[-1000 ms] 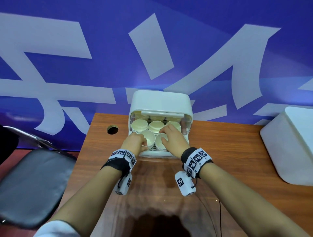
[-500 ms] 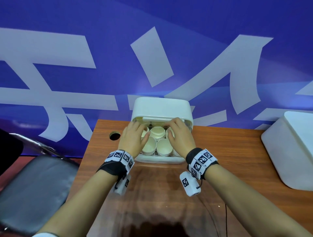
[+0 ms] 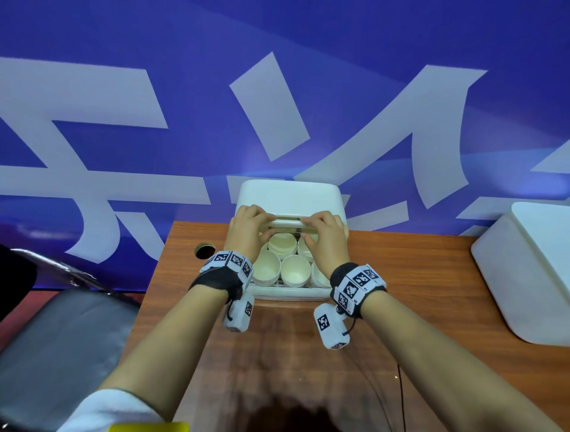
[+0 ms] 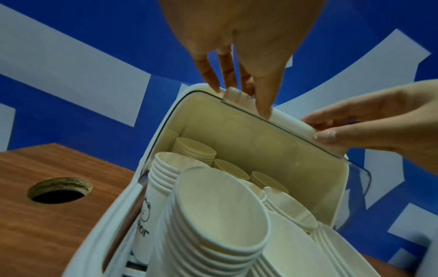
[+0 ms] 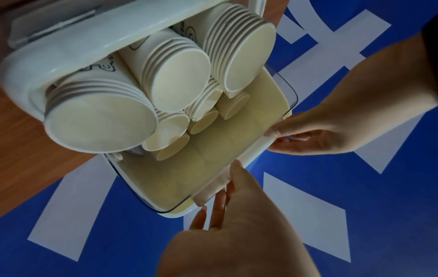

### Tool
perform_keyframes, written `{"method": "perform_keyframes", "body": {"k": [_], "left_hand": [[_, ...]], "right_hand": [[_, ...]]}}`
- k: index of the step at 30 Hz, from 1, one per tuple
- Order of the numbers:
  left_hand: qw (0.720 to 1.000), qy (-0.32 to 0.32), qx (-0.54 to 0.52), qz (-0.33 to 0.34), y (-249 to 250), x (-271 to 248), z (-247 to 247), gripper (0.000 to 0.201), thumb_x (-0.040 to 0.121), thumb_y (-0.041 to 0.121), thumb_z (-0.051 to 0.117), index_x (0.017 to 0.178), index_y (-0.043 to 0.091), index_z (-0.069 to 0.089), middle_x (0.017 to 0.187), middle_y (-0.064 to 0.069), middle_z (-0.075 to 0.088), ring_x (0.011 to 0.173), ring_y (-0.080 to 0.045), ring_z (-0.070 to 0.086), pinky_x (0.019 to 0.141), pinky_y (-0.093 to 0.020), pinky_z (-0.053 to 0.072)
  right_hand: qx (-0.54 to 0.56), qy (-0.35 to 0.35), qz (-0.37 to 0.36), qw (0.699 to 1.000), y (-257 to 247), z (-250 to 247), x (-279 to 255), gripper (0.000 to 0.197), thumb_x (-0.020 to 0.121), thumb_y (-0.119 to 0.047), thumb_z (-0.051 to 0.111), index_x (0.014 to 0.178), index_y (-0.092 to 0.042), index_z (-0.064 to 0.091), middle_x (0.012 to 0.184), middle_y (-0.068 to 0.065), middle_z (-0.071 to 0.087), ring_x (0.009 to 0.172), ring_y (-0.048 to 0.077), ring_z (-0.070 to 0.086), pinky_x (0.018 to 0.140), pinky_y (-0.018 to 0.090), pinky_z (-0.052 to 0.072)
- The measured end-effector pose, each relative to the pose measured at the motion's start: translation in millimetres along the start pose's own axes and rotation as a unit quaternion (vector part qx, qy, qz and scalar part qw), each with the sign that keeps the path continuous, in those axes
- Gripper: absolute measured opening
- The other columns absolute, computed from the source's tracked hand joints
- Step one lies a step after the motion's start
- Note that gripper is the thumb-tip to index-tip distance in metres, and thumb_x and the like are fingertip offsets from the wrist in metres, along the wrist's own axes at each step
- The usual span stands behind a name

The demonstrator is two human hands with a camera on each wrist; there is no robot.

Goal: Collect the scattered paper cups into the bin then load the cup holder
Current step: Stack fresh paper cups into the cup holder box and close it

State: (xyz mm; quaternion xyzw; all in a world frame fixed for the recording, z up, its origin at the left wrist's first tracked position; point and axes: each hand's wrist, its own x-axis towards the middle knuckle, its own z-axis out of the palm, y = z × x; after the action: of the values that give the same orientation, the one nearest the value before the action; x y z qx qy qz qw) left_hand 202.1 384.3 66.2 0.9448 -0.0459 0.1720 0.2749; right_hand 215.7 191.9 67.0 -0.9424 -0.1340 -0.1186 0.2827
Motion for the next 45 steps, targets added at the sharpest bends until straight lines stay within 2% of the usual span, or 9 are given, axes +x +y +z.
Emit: {"method": "perform_keyframes", "body": {"k": [3,8,13,16,25,32,36,39,45], "left_hand": [[1.000,-0.015,-0.020,-0.001,0,-3,1,0.030,0.075,0.021,0.079,0.105,0.016,0.073,0.095,-0.002,0.059,0.098,-0.025,0.052,0.083,-0.040,0.045],[0.998,-0.032,-0.057,-0.009,-3,-13,-3,0.020,0.076,0.020,0.078,0.096,0.019,0.076,0.087,0.003,0.057,0.090,-0.016,0.046,0.078,-0.027,0.037],[0.995,-0.080,-0.063,0.011,-4,-35,-6,0.019,0.067,0.017,0.085,0.084,0.018,0.076,0.080,0.006,0.059,0.083,-0.012,0.047,0.076,-0.025,0.039],[0.992,-0.117,-0.049,0.004,-2,-45,-5,0.020,0.066,0.014,0.084,0.083,0.017,0.073,0.077,0.011,0.054,0.082,-0.009,0.046,0.075,-0.026,0.041],[0.982,-0.183,0.031,0.021,-5,-72,9,0.024,0.075,0.020,0.077,0.095,0.014,0.066,0.095,0.000,0.063,0.095,-0.020,0.053,0.078,-0.032,0.045],[0.985,-0.152,0.068,0.049,-8,-79,13,0.025,0.067,0.023,0.081,0.088,0.020,0.068,0.087,0.005,0.066,0.087,-0.021,0.060,0.062,-0.029,0.048],[0.972,-0.166,0.128,0.102,-4,-79,15,0.039,0.052,0.032,0.087,0.081,0.025,0.063,0.077,0.009,0.059,0.072,-0.018,0.059,0.048,-0.026,0.045],[0.969,-0.145,0.155,0.123,-2,-78,19,0.043,0.049,0.037,0.088,0.078,0.024,0.060,0.074,0.007,0.056,0.069,-0.018,0.057,0.051,-0.027,0.043],[0.945,-0.128,0.228,0.197,5,-71,27,0.045,0.050,0.044,0.085,0.078,0.019,0.060,0.073,0.004,0.056,0.072,-0.021,0.055,0.067,-0.033,0.030]], "right_hand": [[-0.014,-0.007,-0.010,1.000,-1,-2,-3,0.029,0.085,-0.026,0.068,0.114,-0.027,0.067,0.108,-0.010,0.055,0.109,0.013,0.046,0.093,0.022,0.018],[-0.002,-0.037,-0.016,0.999,0,-5,-10,0.018,0.083,-0.026,0.070,0.101,-0.026,0.067,0.102,-0.011,0.058,0.105,0.011,0.049,0.086,0.022,0.017],[0.031,-0.069,-0.051,0.996,8,0,-34,0.014,0.080,-0.018,0.074,0.092,-0.019,0.068,0.095,-0.006,0.060,0.097,0.014,0.052,0.090,0.033,0.042],[-0.007,-0.091,-0.088,0.992,12,2,-49,0.016,0.081,-0.018,0.073,0.095,-0.017,0.067,0.096,-0.004,0.060,0.096,0.017,0.053,0.087,0.033,0.045],[-0.062,-0.104,-0.137,0.983,22,19,-73,0.027,0.070,-0.013,0.080,0.091,-0.018,0.063,0.091,-0.004,0.060,0.088,0.017,0.053,0.076,0.029,0.048],[-0.066,-0.088,-0.146,0.983,22,23,-81,0.026,0.068,-0.009,0.078,0.089,-0.016,0.064,0.089,-0.002,0.061,0.085,0.021,0.058,0.069,0.031,0.050],[-0.144,-0.103,-0.162,0.971,20,29,-83,0.039,0.062,-0.008,0.080,0.094,-0.021,0.063,0.091,-0.004,0.058,0.084,0.019,0.055,0.069,0.028,0.044],[-0.196,-0.099,-0.196,0.956,26,31,-82,0.048,0.060,-0.001,0.075,0.100,-0.022,0.060,0.091,-0.003,0.054,0.081,0.019,0.051,0.069,0.028,0.038],[-0.267,-0.099,-0.282,0.916,47,16,-77,0.039,0.066,0.000,0.054,0.100,-0.018,0.061,0.083,0.000,0.054,0.074,0.022,0.054,0.065,0.032,0.042]]}}
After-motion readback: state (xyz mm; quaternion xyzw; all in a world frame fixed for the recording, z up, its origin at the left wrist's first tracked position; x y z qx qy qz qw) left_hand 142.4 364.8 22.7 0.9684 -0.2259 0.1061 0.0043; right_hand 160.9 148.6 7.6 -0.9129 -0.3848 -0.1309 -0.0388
